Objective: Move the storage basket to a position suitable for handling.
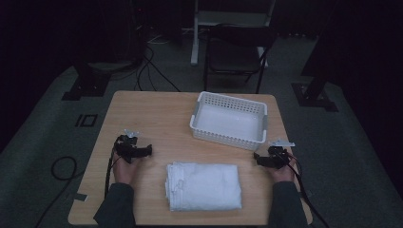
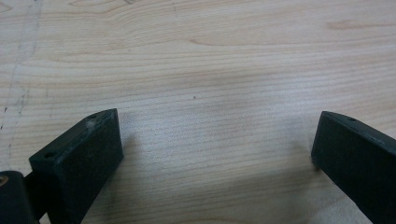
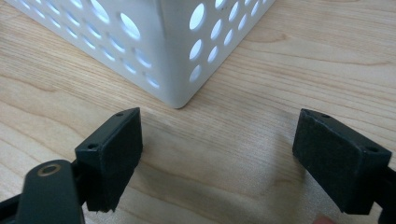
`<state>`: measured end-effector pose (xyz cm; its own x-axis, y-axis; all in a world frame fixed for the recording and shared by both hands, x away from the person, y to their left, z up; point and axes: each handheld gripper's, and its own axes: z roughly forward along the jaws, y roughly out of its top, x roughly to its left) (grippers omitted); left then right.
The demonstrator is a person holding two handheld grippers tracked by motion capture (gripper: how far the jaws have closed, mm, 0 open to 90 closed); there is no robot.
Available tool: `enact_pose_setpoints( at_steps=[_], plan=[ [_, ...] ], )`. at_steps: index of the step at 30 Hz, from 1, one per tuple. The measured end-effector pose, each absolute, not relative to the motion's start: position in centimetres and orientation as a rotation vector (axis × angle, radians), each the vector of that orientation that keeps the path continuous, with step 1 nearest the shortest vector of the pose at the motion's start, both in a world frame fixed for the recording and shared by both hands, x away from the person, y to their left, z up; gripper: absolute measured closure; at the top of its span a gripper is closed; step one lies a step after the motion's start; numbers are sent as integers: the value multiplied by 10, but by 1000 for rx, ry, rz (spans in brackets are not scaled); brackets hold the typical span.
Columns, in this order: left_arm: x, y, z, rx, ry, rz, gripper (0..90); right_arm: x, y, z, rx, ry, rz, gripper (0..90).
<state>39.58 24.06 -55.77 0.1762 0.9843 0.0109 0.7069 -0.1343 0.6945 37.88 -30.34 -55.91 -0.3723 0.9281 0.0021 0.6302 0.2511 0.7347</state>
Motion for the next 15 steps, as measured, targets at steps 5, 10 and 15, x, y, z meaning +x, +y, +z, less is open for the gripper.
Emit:
enact_pose_setpoints(
  at_steps=[5,10,15],
  plan=[
    [395,241,-558,1908,1588,653,15,379,-303,-559,1419,2097,913,160],
    [395,241,-558,1908,1586,653,15,378,-302,-557,1430,2100,901,184],
    [395,241,-558,1909,1585,652,14,376,-303,-551,1467,2098,894,283]
  ],
)
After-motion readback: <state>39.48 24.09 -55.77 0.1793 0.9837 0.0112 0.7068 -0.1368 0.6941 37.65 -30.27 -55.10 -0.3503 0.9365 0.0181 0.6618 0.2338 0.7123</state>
